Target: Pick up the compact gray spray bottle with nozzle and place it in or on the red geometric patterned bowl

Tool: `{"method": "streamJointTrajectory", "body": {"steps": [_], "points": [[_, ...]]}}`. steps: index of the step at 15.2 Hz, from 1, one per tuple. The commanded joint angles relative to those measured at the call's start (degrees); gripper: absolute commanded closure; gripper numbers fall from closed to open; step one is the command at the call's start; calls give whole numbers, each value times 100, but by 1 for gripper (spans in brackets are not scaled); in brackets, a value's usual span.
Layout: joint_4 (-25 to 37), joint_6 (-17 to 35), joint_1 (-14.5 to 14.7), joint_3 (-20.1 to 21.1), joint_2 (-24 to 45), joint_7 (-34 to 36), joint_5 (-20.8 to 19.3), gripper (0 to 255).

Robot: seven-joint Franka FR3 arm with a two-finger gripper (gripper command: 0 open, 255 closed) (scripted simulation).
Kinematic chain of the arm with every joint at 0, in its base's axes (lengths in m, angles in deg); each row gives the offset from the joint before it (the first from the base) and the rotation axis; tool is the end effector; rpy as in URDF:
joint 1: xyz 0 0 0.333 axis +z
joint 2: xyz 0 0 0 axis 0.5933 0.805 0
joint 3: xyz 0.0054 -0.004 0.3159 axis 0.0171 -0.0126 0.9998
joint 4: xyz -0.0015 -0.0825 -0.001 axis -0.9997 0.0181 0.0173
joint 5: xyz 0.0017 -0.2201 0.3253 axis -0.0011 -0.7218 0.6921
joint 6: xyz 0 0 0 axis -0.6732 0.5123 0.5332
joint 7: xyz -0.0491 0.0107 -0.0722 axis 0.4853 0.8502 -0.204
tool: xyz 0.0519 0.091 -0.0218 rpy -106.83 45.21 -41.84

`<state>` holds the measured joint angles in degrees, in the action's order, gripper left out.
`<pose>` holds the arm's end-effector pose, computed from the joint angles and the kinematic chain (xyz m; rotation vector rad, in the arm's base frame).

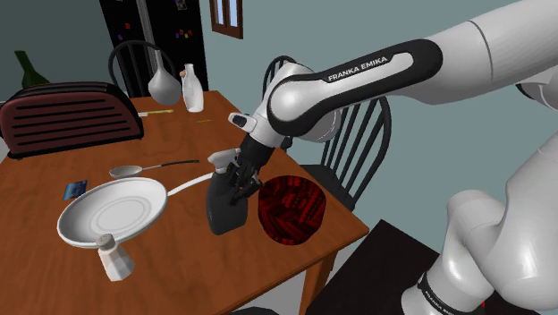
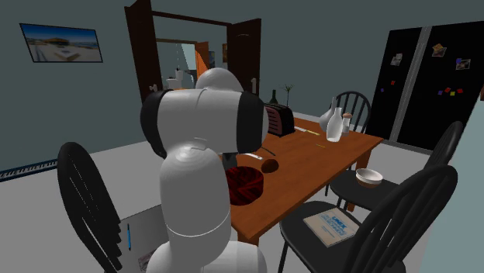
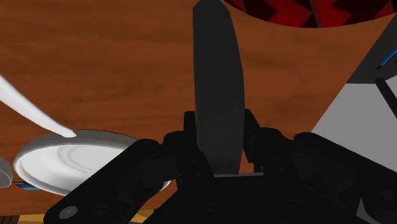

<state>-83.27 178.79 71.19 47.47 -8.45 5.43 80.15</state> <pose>0.4665 0.2467 0.4488 -2.1571 -1.6962 -0.5983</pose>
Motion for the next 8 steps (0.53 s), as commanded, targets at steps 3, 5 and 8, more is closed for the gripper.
{"method": "streamJointTrajectory", "body": {"steps": [3, 5, 8], "points": [[144, -217, -29, 3, -106, 181, -155, 255], [233, -343, -45, 6, -162, 280, -237, 255], [376, -536, -67, 10, -237, 421, -349, 255]]}}
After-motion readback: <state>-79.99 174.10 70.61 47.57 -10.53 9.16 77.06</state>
